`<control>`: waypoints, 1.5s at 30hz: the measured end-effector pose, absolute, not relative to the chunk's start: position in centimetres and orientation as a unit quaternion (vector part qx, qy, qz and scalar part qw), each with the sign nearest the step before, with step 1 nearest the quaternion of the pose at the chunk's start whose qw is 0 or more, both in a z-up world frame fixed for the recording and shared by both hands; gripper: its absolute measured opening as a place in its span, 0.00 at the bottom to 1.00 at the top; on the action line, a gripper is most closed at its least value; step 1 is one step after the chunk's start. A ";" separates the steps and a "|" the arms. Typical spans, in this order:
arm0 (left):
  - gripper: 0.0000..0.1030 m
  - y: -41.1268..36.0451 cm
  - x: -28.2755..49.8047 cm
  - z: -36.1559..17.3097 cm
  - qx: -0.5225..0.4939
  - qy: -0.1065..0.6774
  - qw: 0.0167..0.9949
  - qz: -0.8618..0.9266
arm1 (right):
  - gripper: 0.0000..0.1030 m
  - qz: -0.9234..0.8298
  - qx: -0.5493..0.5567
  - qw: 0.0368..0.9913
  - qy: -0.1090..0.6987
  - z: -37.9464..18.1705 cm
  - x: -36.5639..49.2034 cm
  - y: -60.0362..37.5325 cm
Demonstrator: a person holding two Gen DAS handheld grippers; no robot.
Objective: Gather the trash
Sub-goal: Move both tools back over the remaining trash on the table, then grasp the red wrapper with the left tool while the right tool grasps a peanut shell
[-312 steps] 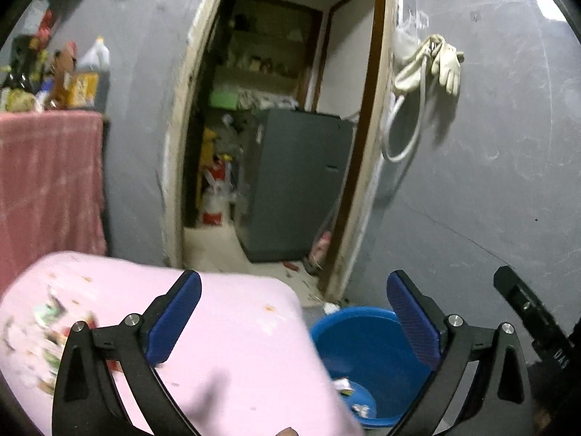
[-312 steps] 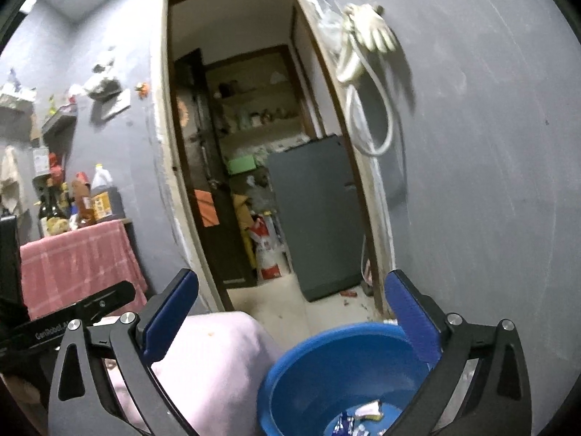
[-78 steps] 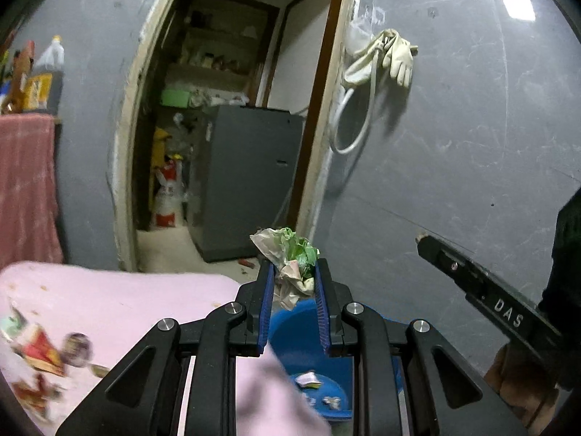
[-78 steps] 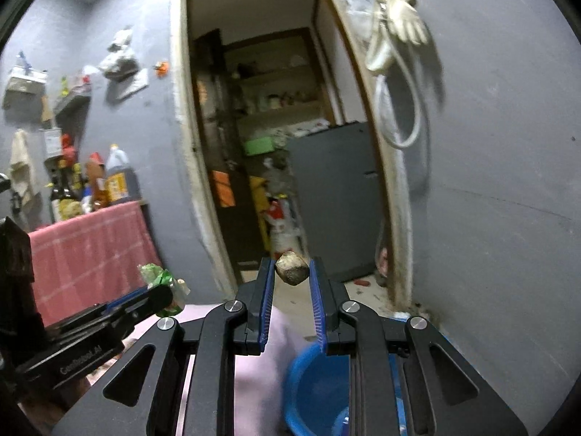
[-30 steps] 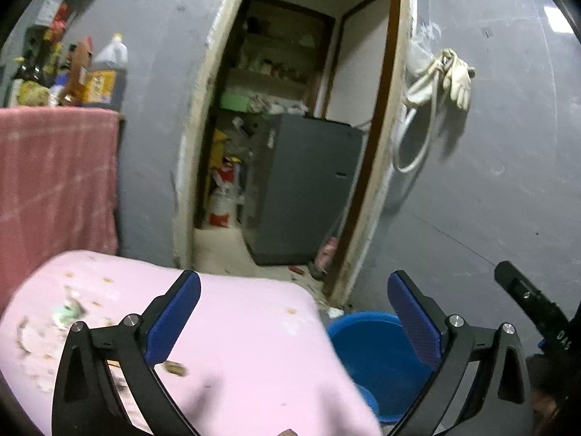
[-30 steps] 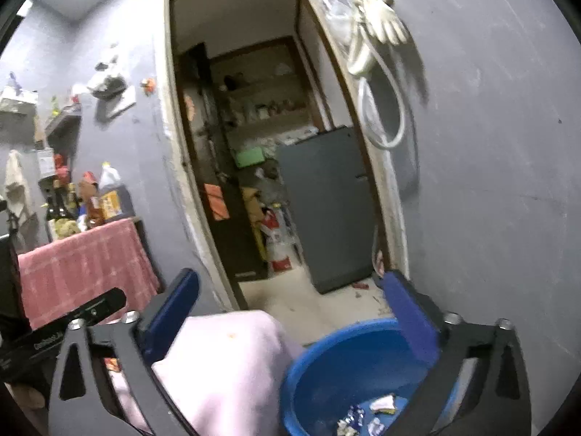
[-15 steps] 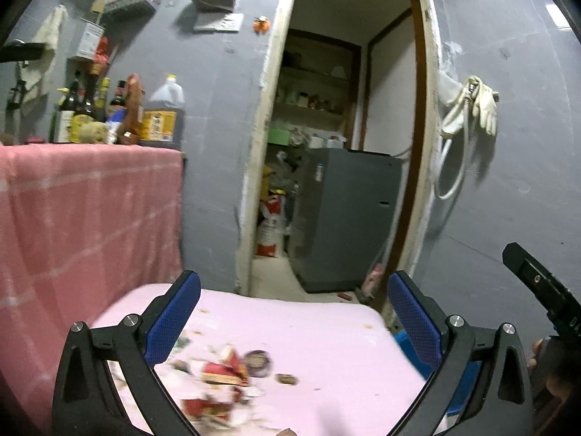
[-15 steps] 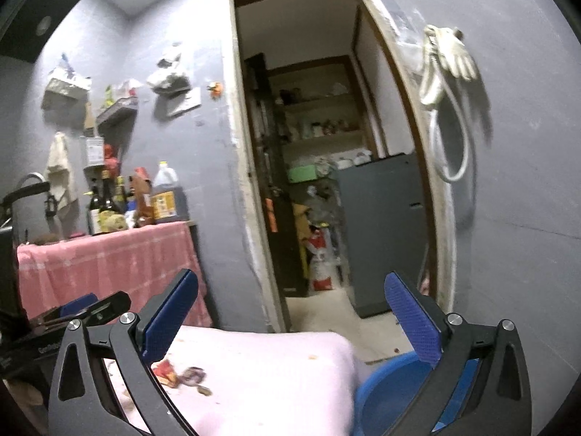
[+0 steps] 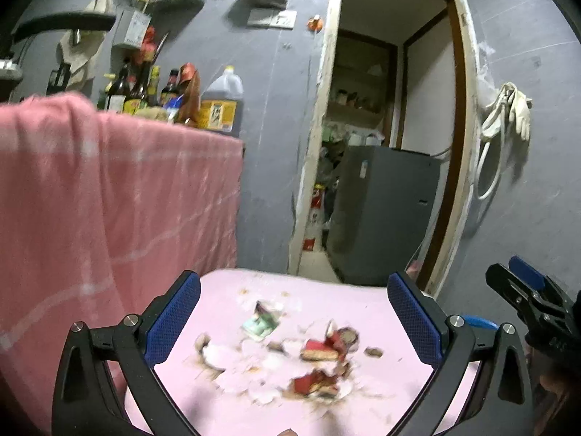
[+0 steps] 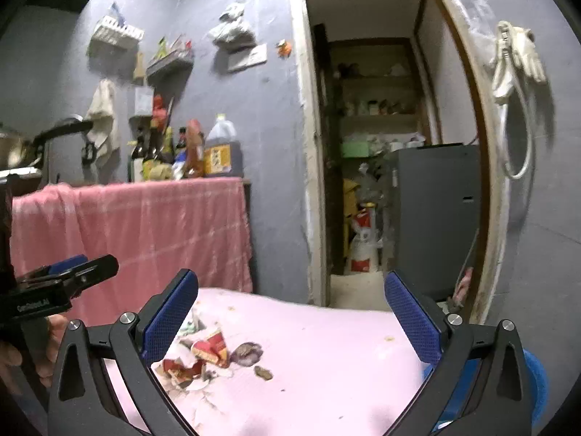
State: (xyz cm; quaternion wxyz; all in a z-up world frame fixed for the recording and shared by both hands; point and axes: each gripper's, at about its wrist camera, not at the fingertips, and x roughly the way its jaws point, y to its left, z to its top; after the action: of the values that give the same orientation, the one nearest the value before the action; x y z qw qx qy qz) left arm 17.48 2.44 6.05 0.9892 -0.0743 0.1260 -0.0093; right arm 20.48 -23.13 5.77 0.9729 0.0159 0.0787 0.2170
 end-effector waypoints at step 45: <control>0.61 1.7 23.9 -3.0 -0.087 0.373 0.911 -0.152 | 0.56 0.261 -0.016 0.883 0.390 -4.7 30.0 -19.0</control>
State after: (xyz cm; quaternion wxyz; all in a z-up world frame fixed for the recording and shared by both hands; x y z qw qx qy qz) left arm 23.91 1.70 -3.00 0.9109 -0.0871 0.3734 -0.1524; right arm 30.03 -19.04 -4.73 0.8830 -0.0162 0.3896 0.2612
